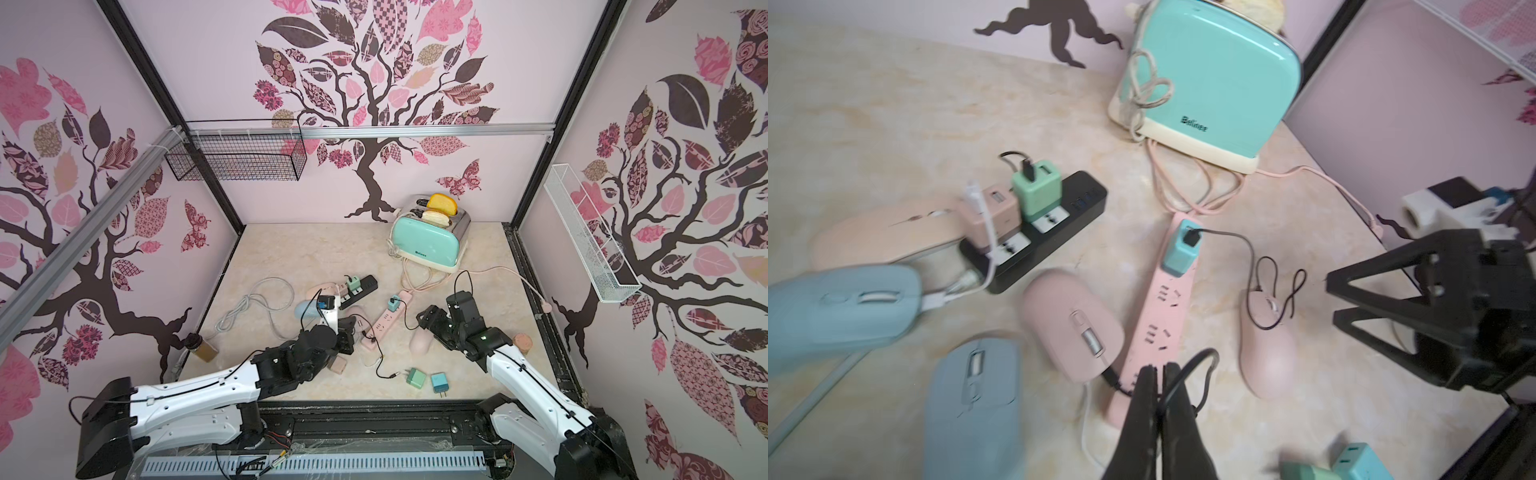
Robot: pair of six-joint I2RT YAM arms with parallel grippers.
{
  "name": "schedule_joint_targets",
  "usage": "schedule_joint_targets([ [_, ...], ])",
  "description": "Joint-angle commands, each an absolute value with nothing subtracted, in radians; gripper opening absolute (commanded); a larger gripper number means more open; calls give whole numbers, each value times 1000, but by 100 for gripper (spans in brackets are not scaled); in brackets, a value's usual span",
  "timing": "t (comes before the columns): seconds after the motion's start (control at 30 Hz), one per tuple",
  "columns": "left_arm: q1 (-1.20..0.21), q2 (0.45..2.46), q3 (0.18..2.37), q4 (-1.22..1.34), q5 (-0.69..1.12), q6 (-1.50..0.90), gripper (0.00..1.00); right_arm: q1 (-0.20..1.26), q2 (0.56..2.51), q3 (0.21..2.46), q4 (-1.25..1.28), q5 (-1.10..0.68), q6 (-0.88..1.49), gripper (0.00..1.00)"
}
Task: Unplug the wireless mouse
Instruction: Place the power cord at the center of the board.
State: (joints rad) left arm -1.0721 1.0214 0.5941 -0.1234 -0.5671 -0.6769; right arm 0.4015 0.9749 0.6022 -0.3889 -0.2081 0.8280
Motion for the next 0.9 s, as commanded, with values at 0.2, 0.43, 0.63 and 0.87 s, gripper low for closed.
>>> schedule_joint_targets([
  [0.2,-853,1049,553,-519,-449,-897,0,418,1179,823,-425,-209,664,83],
  [0.43,-756,1041,504,-474,-394,-910,36,438,1210,883,-486,-158,627,87],
  [0.63,-730,964,495,-487,-412,-906,64,455,1200,894,-501,-132,609,90],
  [0.87,-729,821,536,-563,-491,-900,81,517,1191,916,-527,-85,572,88],
])
